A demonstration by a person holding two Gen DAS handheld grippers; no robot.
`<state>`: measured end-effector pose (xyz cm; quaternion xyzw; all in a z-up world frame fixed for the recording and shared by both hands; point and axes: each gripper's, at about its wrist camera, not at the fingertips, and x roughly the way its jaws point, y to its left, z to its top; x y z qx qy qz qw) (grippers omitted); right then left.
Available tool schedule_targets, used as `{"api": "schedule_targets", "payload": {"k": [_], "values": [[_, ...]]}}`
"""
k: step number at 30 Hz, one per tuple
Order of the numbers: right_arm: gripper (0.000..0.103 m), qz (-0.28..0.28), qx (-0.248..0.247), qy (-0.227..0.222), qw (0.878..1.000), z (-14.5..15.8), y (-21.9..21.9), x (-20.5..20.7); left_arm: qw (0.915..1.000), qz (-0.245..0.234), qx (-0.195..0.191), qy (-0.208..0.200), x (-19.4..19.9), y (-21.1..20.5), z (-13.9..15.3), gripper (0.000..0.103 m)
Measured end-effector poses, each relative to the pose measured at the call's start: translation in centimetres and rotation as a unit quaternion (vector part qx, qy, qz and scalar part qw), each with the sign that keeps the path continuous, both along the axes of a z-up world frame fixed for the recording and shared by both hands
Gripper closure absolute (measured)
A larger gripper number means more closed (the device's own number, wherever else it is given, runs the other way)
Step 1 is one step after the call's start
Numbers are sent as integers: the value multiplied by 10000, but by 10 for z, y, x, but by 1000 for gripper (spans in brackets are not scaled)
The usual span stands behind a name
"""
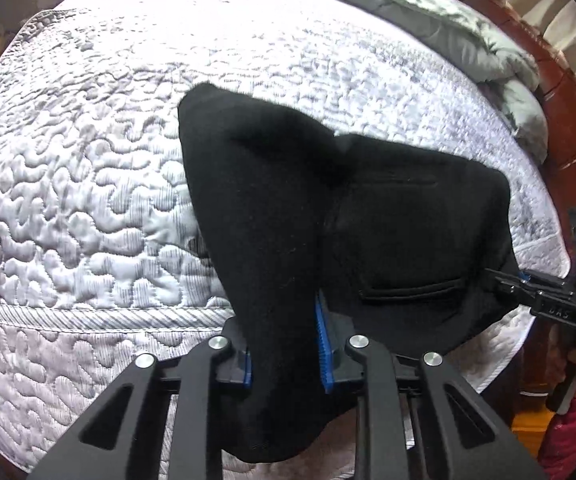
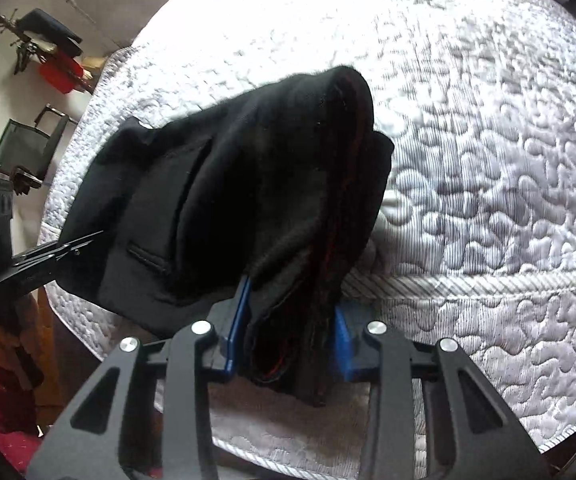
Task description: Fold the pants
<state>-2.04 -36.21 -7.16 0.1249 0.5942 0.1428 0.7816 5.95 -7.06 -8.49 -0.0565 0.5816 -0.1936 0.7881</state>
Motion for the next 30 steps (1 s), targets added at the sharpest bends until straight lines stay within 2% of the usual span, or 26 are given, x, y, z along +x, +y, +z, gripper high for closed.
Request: {"api": "schedule_targets", "payload": {"k": [2, 6, 10, 18, 21, 24, 27, 29, 30], "values": [[70, 21, 37, -102, 9999, 10, -2, 2, 9999, 32, -127, -71, 5, 7, -1, 81], [70, 111, -77, -382, 9992, 37, -4, 8, 9989, 19, -347, -306, 14, 9, 21, 81], [70, 130, -173, -644, 9977, 60, -15, 22, 9976, 1, -407, -568, 35, 5, 39, 81], [70, 72, -261, -1014, 9945, 76, -24, 102, 9937, 161, -342, -1056, 94, -21, 65, 81], [70, -6, -179, -1086, 9939, 68, -25, 134, 9925, 223, -259, -1171, 118, -26, 58, 81], [70, -6, -97, -967, 9953, 49, -29, 154, 9938, 239, -187, -1073, 136, -28, 42, 81], [70, -18, -76, -597, 9982, 14, -31, 168, 9974, 202, -52, -697, 146, -28, 11, 80], [65, -86, -172, -371, 9991, -12, -35, 169, 9981, 174, 97, -586, 145, -28, -9, 75], [61, -159, -66, -304, 9994, -23, -41, 166, 9980, 139, 137, -602, 142, -27, -18, 73]]}}
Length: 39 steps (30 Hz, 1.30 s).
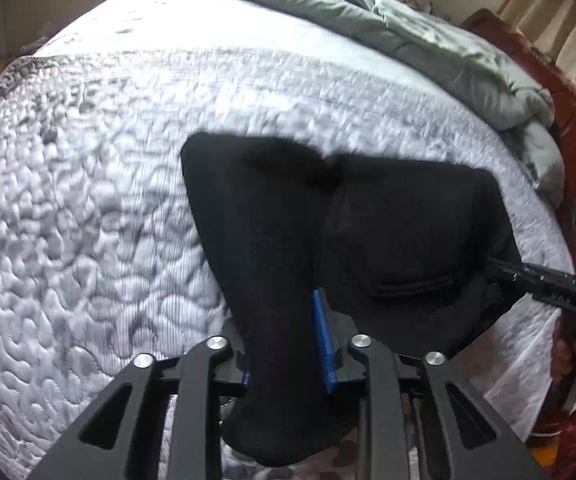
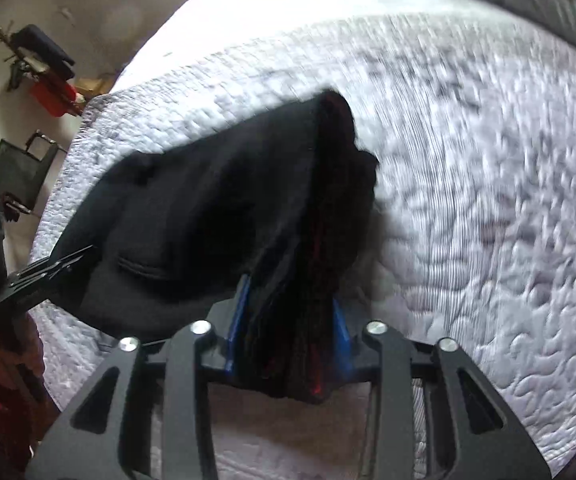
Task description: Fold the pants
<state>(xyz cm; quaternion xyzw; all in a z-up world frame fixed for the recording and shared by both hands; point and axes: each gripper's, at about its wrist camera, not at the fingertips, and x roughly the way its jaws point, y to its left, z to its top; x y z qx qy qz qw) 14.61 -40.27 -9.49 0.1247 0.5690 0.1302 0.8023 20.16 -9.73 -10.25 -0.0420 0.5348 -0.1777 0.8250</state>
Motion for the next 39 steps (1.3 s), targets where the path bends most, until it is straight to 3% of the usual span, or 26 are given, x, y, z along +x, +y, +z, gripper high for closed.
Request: {"api": "schedule_targets", "payload": {"k": [3, 7, 10, 14, 16, 21, 25, 31, 39], "values": [[46, -178, 484, 119, 9986, -20, -16, -6, 9999, -52, 88, -136, -9, 2, -13, 63], [38, -266, 1002, 86, 9946, -28, -28, -18, 9998, 84, -34, -202, -16, 11, -20, 47], [33, -234, 915, -49, 9955, -22, -28, -34, 9995, 210, -36, -244, -28, 19, -19, 36], [31, -328, 775, -110, 9964, -23, -27, -42, 9989, 315, 82, -349, -47, 27, -25, 29], [31, -387, 600, 56, 9974, -35, -24, -40, 9987, 383, 80, -332, -46, 28, -28, 28], [28, -505, 754, -34, 9959, -14, -27, -43, 9982, 459, 245, -286, -50, 31, -12, 28], [19, -614, 138, -236, 9977, 18, -29, -66, 9967, 399, 592, -393, -68, 32, 7, 27], [13, -600, -655, -263, 9957, 46, -7, -105, 9958, 566, 635, -336, -101, 28, 27, 10], [9, -887, -988, -257, 9908, 57, 19, -141, 9933, 801, 746, -367, -131, 27, 51, 4]]}}
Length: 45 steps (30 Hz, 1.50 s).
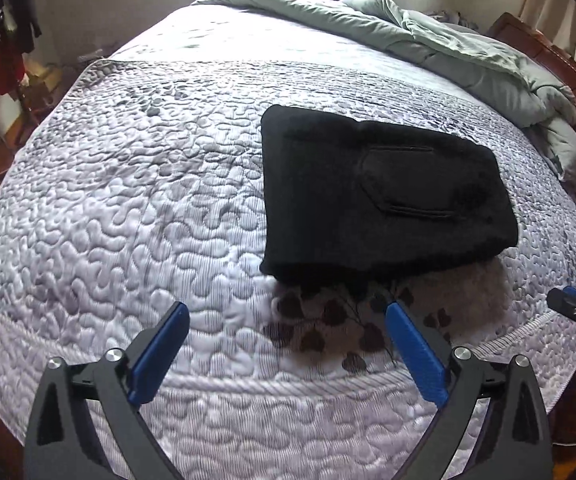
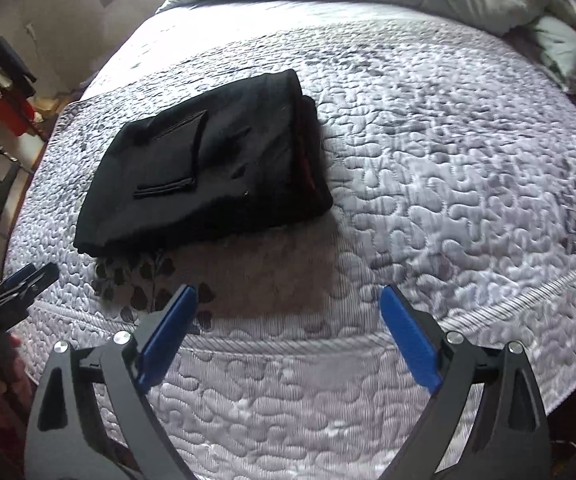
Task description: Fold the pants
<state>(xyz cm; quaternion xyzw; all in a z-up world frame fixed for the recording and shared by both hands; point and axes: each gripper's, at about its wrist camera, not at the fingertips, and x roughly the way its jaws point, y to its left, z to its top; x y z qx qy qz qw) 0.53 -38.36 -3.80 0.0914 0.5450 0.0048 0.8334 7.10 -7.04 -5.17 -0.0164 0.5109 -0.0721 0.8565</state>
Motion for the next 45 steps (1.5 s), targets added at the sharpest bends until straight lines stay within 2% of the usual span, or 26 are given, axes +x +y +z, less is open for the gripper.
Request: {"api": "schedule_targets", "payload": {"k": [8, 19, 27, 45], "values": [[6, -14, -464, -183, 9988, 23, 25, -20, 9998, 110, 97, -135, -24, 5, 23, 4], [5, 124, -415, -331, 9985, 40, 43, -40, 9986, -45, 171, -499, -54, 0, 58, 4], [5, 216, -447, -437, 9978, 49, 51, -44, 9962, -139, 418, -758, -67, -9, 78, 4], [5, 300, -595, -481, 9966, 57, 67, -48, 9942, -191, 659, -828, -70, -20, 82, 4]]}}
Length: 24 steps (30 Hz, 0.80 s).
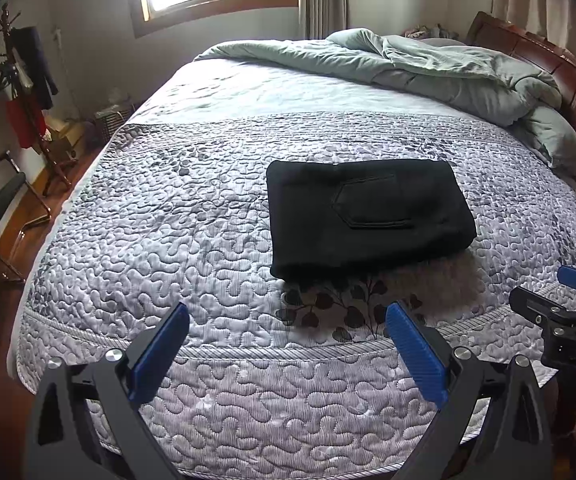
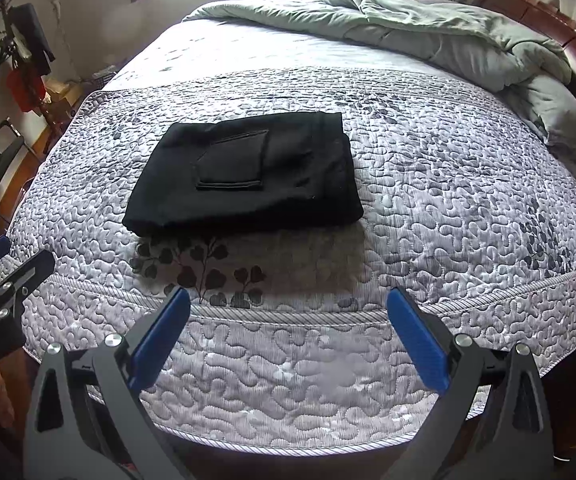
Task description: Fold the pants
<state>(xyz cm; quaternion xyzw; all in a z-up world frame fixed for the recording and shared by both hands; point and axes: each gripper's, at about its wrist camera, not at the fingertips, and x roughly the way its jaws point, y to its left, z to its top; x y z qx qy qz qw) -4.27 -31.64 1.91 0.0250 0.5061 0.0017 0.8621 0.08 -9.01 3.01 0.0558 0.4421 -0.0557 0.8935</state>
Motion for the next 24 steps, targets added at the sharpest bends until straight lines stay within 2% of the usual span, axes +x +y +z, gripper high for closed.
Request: {"api": "schedule_targets", "payload": {"k": [24], "values": [[5, -86, 2, 292, 9995, -23, -3, 12, 9999, 3, -3, 152, 10, -2, -13, 4]]}}
